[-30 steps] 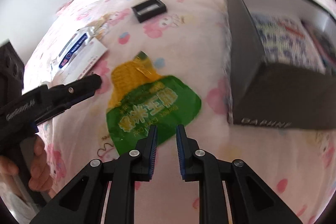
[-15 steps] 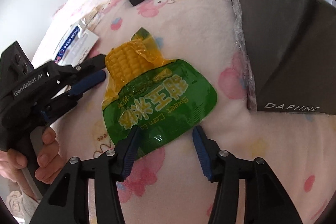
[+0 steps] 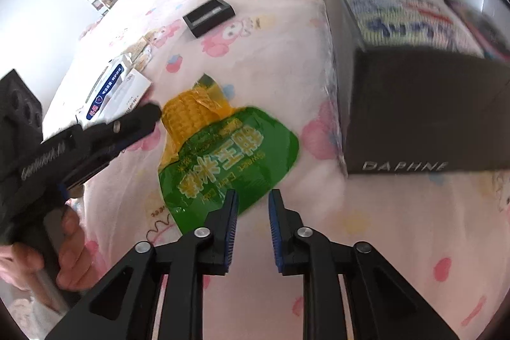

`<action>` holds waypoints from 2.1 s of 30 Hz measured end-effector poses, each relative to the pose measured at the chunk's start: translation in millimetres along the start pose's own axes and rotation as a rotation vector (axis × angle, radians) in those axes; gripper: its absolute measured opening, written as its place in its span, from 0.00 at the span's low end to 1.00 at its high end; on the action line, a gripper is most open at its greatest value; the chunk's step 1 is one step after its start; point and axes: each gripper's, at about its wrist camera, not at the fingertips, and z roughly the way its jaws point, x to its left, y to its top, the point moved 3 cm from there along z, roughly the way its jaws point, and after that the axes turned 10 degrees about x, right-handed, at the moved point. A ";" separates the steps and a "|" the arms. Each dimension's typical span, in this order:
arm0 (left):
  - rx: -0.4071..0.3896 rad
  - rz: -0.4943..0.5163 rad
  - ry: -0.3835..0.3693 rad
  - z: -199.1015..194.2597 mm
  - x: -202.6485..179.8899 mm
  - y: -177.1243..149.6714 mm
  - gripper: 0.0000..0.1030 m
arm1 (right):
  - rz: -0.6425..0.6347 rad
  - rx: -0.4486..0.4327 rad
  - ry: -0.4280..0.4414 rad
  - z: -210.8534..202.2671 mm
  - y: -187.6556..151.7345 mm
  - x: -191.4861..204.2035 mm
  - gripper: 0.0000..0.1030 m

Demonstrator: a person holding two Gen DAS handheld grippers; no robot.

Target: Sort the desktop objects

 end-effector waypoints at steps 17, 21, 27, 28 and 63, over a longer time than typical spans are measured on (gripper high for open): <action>0.083 0.074 -0.007 2.8 -16.4 -11.9 0.48 | -0.017 -0.051 -0.052 5.4 7.5 3.3 0.27; 0.068 0.155 -0.020 -18.2 -33.5 -22.7 0.31 | 0.024 -0.088 -0.051 -7.2 10.7 -9.6 0.26; 0.033 0.075 0.020 -10.9 -12.1 -4.3 0.39 | 0.070 -0.059 -0.018 -8.2 14.8 -21.1 0.28; 0.044 0.052 0.010 -2.9 -6.7 -0.7 0.46 | 0.070 -0.041 -0.019 -4.4 14.6 -21.7 0.29; 0.169 0.037 -0.084 21.1 -11.2 -17.4 0.61 | 0.006 -0.009 0.041 -0.2 14.9 -25.6 0.52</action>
